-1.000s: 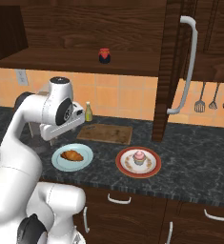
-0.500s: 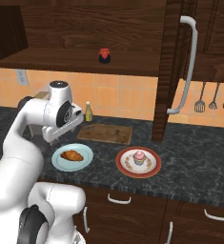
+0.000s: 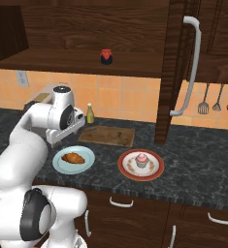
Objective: From the different types of pastries on the counter, select a croissant and place it on the cutting board. Then retrieve a jar of jam from the cabinet and place it alongside the croissant on the cutting board.
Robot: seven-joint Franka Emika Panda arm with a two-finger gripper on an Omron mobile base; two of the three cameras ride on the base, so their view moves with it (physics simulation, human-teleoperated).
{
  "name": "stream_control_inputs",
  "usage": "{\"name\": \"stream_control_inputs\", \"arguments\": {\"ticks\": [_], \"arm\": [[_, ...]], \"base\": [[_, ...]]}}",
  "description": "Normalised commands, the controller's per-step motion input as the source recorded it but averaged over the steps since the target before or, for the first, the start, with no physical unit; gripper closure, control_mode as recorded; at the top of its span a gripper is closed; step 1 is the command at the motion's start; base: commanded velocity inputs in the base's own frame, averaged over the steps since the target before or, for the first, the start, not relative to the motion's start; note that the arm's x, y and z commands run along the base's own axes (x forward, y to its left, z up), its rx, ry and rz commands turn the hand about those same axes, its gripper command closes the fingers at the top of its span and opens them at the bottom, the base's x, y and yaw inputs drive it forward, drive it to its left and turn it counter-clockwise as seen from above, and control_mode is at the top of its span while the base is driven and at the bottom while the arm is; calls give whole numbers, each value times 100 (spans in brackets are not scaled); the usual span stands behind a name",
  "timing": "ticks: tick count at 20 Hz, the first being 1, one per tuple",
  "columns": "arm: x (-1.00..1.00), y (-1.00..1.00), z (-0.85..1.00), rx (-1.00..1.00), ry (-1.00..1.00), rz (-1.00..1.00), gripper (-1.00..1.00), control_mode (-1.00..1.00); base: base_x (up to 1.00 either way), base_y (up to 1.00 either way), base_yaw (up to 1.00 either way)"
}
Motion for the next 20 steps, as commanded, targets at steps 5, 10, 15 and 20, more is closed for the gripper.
{"name": "stream_control_inputs", "arguments": {"ticks": [5,10,15,20], "arm": [[2,0,-42,0,0,1,-100,-100],[12,7,-39,0,0,1,-100,-100],[0,3,-32,0,0,0,-100,-100],[0,1,-12,0,0,-1,-100,-100]], "base": [[0,0,0],[0,0,0],[0,0,0],[0,0,0]]}}
